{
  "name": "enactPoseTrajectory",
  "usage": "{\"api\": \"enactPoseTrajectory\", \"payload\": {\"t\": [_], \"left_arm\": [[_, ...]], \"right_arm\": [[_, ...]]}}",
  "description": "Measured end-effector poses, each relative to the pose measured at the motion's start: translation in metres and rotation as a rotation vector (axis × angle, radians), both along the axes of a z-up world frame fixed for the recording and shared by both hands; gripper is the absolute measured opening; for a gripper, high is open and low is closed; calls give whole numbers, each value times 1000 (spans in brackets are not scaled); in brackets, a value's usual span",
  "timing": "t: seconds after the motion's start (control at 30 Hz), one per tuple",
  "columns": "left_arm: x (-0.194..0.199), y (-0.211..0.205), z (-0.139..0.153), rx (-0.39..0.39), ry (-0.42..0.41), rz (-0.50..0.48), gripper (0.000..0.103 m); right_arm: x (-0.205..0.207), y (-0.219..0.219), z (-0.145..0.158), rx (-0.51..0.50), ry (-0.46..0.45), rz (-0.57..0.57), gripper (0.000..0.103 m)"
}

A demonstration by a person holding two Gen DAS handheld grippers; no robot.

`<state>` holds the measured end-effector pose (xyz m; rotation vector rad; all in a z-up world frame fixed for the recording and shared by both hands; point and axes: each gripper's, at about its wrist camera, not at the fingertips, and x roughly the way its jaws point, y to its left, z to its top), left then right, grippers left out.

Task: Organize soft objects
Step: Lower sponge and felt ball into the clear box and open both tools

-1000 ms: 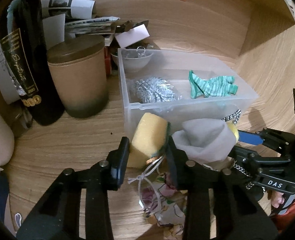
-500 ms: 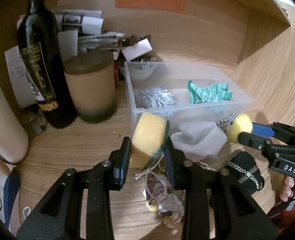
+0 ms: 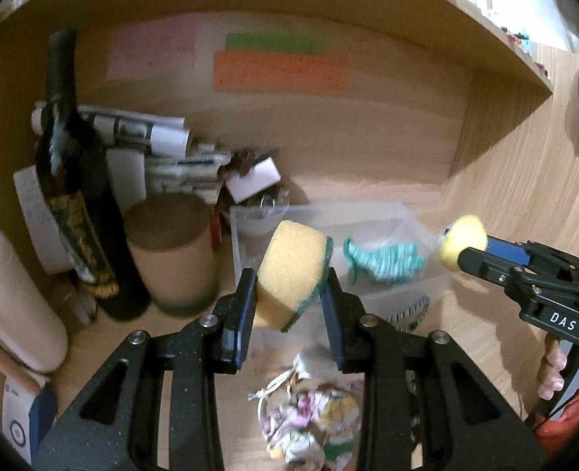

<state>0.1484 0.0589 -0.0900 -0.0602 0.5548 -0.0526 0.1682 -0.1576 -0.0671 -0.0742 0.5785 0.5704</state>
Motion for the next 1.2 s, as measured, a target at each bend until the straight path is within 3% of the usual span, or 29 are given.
{"api": "enactPoseTrajectory", "payload": {"t": [0.17,0.43,0.7,0.97,1.2], "left_arm": [[25,-3,-1,3,19,-8,33],[65,-5,-19,-8,110,-25,33],[97,-14,-43,27,204,-41,33],[106,-18,-56,62,232,-40,33],[101,-18,-55,42,232,-49,51]], "right_arm": [[20,7,8,30,-5,12,38],[51,30,-2,-33,27,44,38],[79,47,-29,-104,108,59,38],[95,49,-46,-136,190,60,39],[92,51,-48,-170,175,59,40]]}}
